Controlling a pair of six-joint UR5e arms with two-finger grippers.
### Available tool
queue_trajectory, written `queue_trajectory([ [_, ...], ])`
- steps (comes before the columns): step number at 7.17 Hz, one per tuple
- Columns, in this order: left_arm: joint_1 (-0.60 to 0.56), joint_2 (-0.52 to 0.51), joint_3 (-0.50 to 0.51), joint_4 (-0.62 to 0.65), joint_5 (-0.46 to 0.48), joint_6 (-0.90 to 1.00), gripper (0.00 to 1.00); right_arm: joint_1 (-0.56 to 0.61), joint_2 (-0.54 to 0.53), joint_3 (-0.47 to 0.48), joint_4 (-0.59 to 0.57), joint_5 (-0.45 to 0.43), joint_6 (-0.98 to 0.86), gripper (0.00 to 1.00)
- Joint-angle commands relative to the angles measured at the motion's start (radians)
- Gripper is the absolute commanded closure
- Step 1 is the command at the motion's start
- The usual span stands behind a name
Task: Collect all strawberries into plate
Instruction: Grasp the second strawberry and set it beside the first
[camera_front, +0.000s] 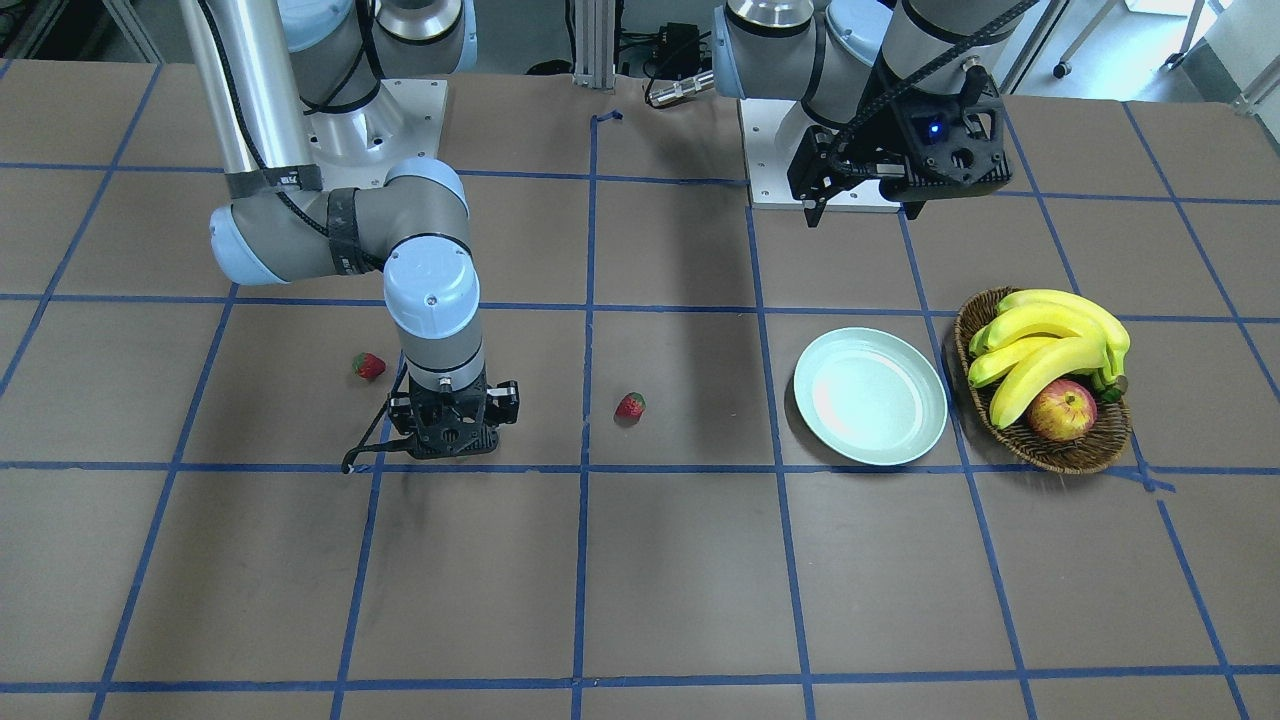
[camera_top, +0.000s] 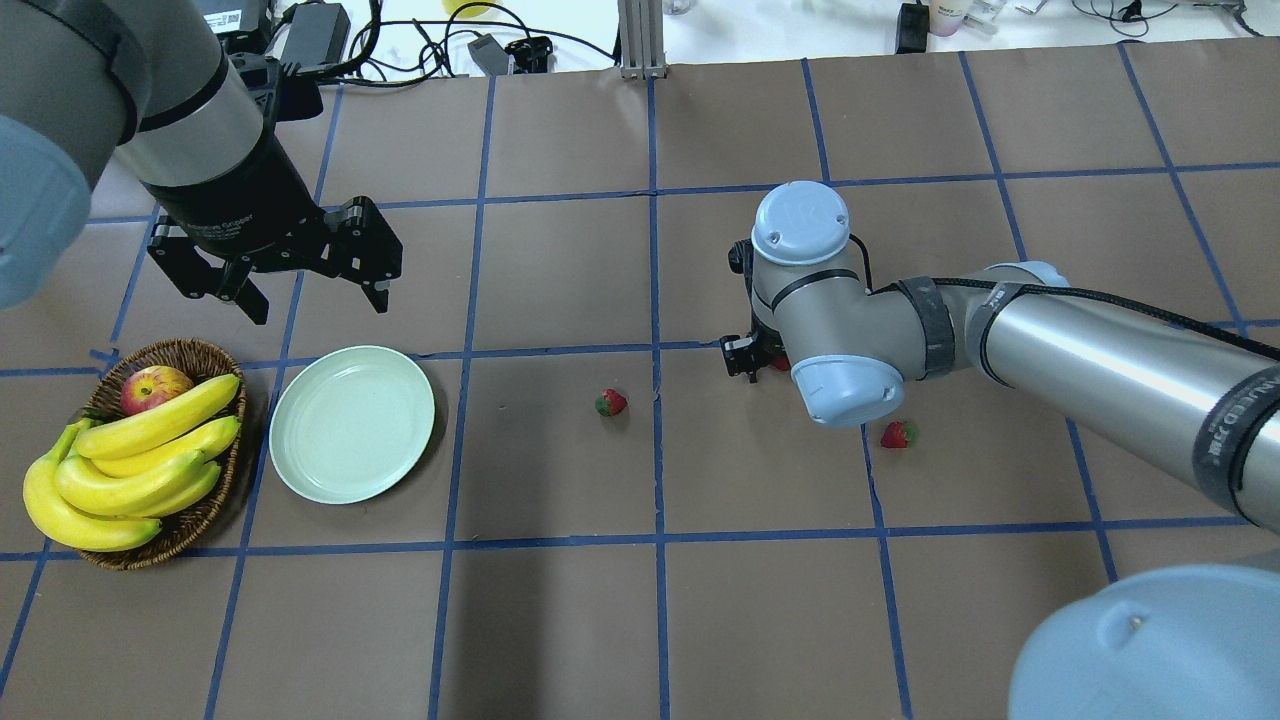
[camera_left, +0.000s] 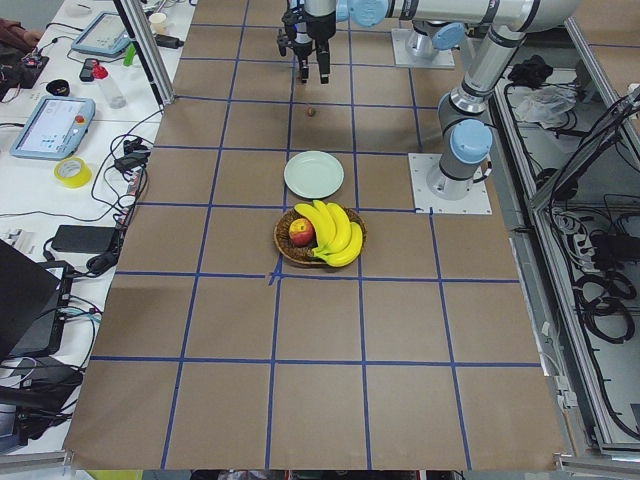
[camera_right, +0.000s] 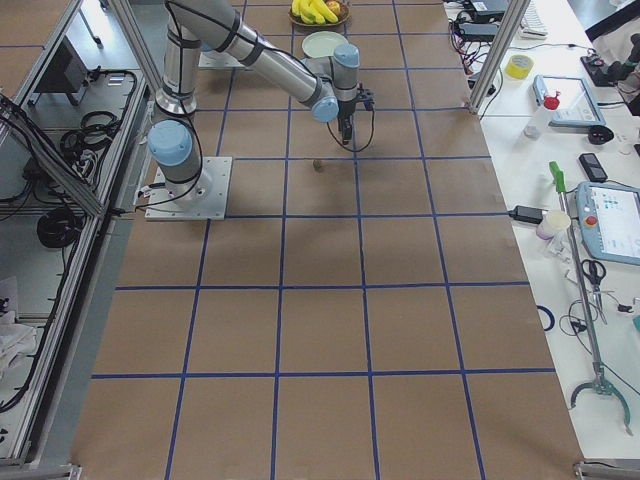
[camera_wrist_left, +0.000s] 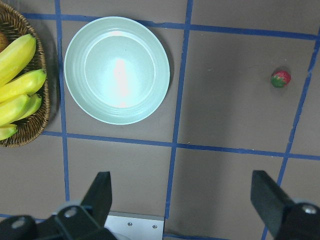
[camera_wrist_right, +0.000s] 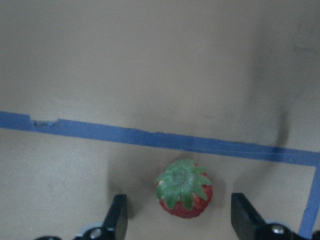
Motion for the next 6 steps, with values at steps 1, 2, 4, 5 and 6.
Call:
queue_trajectory([
  [1,0.000,-0.001,-0.004,0.011,0.001,0.001,0.00,-0.001,-0.003,0.001,0.001,0.000,0.008,0.82],
  [2,0.002,-0.002,-0.004,0.013,0.000,0.004,0.00,-0.001,-0.008,-0.004,-0.001,0.006,0.024,0.93],
  [4,0.002,-0.005,-0.004,0.018,0.001,0.001,0.00,-0.001,-0.008,-0.016,-0.001,0.008,0.053,1.00],
  [5,0.002,-0.007,-0.004,0.016,0.003,0.002,0.00,-0.001,-0.019,-0.019,0.002,0.019,0.082,1.00],
  [6,0.002,-0.007,-0.004,0.018,0.001,0.002,0.00,0.010,-0.043,-0.032,0.007,0.083,0.164,1.00],
])
